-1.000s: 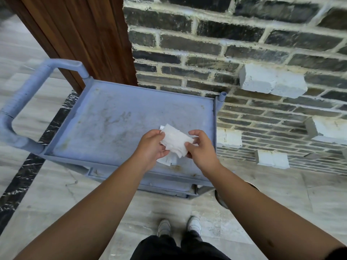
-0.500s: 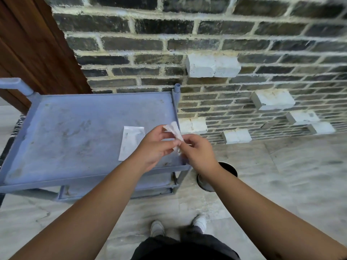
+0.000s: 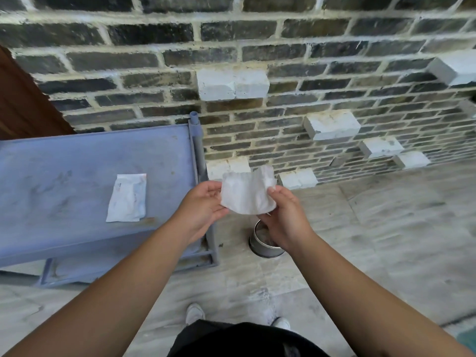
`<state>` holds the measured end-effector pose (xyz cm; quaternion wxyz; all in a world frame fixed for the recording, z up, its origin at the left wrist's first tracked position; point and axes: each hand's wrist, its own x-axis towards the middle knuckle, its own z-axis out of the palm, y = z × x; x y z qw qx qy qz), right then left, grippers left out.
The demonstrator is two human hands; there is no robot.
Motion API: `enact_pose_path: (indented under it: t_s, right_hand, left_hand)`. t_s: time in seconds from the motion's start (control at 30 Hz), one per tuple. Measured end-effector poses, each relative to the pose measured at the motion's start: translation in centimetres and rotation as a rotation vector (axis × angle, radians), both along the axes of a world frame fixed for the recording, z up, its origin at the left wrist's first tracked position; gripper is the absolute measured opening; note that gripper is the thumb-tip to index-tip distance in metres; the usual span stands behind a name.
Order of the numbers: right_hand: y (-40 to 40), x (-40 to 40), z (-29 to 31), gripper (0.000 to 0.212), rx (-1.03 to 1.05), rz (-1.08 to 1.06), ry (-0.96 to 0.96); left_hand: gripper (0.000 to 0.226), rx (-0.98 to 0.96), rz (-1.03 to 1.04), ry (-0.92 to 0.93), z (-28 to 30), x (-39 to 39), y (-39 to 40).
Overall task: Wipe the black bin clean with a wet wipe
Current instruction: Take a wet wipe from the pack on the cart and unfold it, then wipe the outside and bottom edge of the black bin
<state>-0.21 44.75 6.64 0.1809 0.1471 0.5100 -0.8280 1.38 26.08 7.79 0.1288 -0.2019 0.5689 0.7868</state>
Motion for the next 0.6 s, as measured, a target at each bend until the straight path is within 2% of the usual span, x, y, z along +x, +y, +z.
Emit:
enact_pose_path:
  t_s: [0.07, 0.17, 0.3, 0.37, 0.47, 0.6]
  right_hand:
    - [3.0, -0.3, 0.1, 0.013, -0.115, -0.031, -0.061]
    - [8.0, -0.8, -0.8, 0.032, -0.232, -0.042, -0.126]
    - [12.7, -1.0, -2.2, 0.031, -0.248, -0.044, -0.214]
    - [15.1, -0.9, -3.1, 0.029, -0.213, 0.017, -0.215]
    - [17.8, -0.3, -3.7, 0.033, -0.065, 0.14, -0.156]
    - [20.0, 0.8, -4.7, 0.004, 0.261, 0.118, -0.072]
  left_hand:
    - [0.028, 0.133, 0.029, -0.028, -0.2, 0.3, 2.8]
    - [0.032, 0.302, 0.055, -0.101, -1.0, 0.5, 7.5]
    - [0.029, 0.471, -0.003, -0.185, -2.4, 1.3, 12.0]
    - [0.024, 0.372, -0.037, -0.238, -3.0, 1.9, 14.7]
    - [0.019, 0.107, 0.003, -0.288, -4.1, 2.8, 18.3]
    - [0.016, 0.042, 0.075, -0.263, -4.6, 3.9, 20.9]
